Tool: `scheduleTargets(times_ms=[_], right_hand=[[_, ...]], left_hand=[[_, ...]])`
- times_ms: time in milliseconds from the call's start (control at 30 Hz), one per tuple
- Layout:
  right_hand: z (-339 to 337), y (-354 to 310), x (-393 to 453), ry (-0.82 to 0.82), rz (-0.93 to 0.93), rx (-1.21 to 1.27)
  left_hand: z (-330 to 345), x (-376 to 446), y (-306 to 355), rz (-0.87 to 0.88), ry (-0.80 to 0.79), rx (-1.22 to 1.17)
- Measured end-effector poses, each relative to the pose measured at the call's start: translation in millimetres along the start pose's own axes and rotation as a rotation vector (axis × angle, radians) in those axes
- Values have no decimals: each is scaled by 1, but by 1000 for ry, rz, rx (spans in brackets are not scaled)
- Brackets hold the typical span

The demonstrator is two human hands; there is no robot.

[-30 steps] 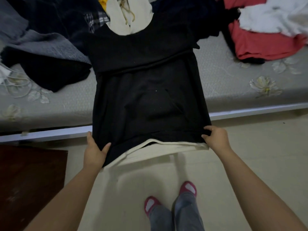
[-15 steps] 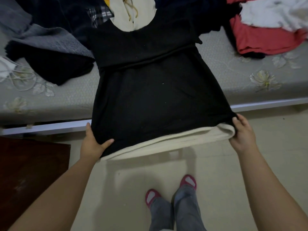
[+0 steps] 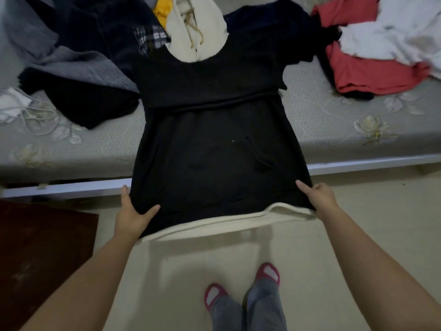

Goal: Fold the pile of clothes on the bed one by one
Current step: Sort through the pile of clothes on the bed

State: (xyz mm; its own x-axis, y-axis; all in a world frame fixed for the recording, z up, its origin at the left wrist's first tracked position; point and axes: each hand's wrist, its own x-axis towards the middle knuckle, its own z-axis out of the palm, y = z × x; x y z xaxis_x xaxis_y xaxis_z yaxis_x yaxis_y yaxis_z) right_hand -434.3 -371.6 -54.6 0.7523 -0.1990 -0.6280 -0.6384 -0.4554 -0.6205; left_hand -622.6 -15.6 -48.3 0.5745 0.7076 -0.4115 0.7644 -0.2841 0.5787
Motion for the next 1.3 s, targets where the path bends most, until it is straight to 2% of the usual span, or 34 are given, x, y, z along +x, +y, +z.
scheduleTargets(times_ms=[67, 133, 267, 367, 500, 667, 900, 1033, 1167, 1300], right_hand=[[-2, -1, 0, 87, -144, -83], [-13, 6, -2, 89, -294, -97], [-29, 29, -22, 96, -504, -338], [-20, 42, -43, 70, -470, -324], [-18, 27, -56, 137, -373, -184], [-10, -58, -54, 219, -468, -18], [12, -179, -13, 285, -590, 40], [18, -212, 37, 253, -552, -21], [26, -226, 85, 160, -434, -191], [38, -238, 123, 54, -189, -254]], left_hand=[[-8, 0, 3, -18, 63, 34], [-16, 2, 2, -35, 91, 61], [-22, -10, -6, -86, 42, 57], [-21, -28, -13, -102, -6, 27], [-34, -30, -8, -64, -16, -95], [-59, -8, 45, 52, 101, -241], [-80, 65, 133, 200, 174, -317], [-81, 117, 166, 134, 188, -253], [-68, 157, 182, 42, 170, -129], [-48, 196, 194, -238, 182, -171]])
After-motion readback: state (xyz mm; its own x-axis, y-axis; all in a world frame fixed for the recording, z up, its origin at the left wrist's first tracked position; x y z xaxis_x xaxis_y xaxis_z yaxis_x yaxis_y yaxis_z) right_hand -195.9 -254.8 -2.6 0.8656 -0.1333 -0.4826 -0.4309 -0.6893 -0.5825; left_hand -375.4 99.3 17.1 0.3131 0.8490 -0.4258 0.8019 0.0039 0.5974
